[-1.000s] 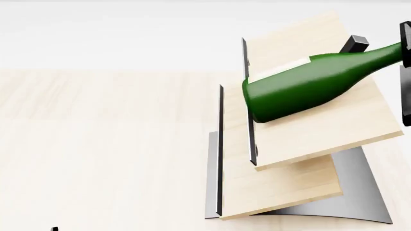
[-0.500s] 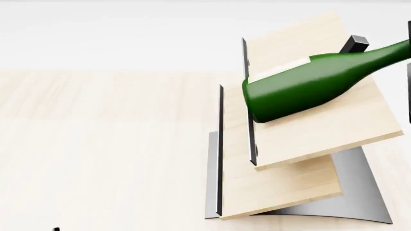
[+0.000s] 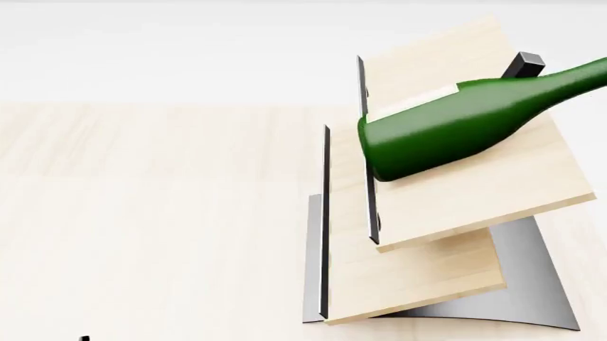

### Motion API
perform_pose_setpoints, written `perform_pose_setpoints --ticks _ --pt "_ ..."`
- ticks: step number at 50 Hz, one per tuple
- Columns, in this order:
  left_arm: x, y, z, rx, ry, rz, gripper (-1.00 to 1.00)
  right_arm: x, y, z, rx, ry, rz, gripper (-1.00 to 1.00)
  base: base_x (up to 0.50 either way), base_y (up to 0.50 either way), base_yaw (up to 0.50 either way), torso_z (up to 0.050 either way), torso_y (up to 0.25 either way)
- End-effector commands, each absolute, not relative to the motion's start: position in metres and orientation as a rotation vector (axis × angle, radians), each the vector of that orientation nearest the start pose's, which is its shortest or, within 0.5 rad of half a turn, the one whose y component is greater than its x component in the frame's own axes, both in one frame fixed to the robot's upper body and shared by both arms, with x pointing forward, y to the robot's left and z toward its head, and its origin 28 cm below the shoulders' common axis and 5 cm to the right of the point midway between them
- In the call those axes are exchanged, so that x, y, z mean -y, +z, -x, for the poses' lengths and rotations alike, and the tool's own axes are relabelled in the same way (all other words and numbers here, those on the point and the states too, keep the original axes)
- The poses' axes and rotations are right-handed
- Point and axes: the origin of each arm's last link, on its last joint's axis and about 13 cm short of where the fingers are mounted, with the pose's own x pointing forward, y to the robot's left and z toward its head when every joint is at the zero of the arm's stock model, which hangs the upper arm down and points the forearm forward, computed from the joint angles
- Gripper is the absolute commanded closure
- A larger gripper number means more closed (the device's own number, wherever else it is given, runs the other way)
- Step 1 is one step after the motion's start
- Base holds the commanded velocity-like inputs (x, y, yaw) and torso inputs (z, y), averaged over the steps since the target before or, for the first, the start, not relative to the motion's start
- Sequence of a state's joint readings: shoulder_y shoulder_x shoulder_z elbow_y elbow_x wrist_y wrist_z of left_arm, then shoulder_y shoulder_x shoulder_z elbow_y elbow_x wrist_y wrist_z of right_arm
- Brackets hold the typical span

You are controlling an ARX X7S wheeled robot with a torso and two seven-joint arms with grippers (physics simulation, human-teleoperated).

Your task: Put the wine bottle on the wine rack.

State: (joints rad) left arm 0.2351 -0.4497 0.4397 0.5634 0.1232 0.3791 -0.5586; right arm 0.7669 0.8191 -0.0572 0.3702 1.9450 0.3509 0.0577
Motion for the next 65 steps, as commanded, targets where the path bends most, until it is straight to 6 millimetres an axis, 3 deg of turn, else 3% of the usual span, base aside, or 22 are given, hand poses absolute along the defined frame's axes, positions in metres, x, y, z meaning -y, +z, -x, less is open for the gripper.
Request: perform_pose_setpoints --ticks 1,17,21,35,46,54,65 --pt "-0.187 0.096 -0.130 0.652 -0.090 -0.073 -1.00 0.282 0.232 -0.277 0.277 0.226 -1.116 -1.00 0.00 0.00 0.00 0.000 0.000" --pt "-0.186 0.096 -0.129 0.653 -0.096 -0.073 -1.00 0.274 0.255 -0.230 0.467 0.154 -0.919 -1.00 0.00 0.00 0.00 0.000 0.000" --pt "-0.186 0.096 -0.129 0.653 -0.096 -0.071 -1.00 0.270 0.261 -0.222 0.531 0.018 -0.790 -1.00 0.00 0.00 0.00 0.000 0.000" --pt "-0.186 0.096 -0.129 0.654 -0.098 -0.073 -1.00 0.255 0.274 -0.186 0.789 -0.021 -0.533 -1.00 0.00 0.00 0.00 0.000 0.000" --pt "-0.185 0.097 -0.129 0.654 -0.097 -0.074 -1.00 0.242 0.282 -0.161 0.961 -0.188 -0.285 -1.00 0.00 0.00 0.00 0.000 0.000" --pt "-0.185 0.096 -0.129 0.653 -0.099 -0.074 -1.00 0.236 0.286 -0.136 1.140 -0.216 -0.247 -1.00 0.00 0.00 0.00 0.000 0.000" --pt "-0.185 0.095 -0.128 0.652 -0.101 -0.073 -1.00 0.235 0.289 -0.097 1.325 -0.204 -0.324 -1.00 0.00 0.00 0.00 0.000 0.000"
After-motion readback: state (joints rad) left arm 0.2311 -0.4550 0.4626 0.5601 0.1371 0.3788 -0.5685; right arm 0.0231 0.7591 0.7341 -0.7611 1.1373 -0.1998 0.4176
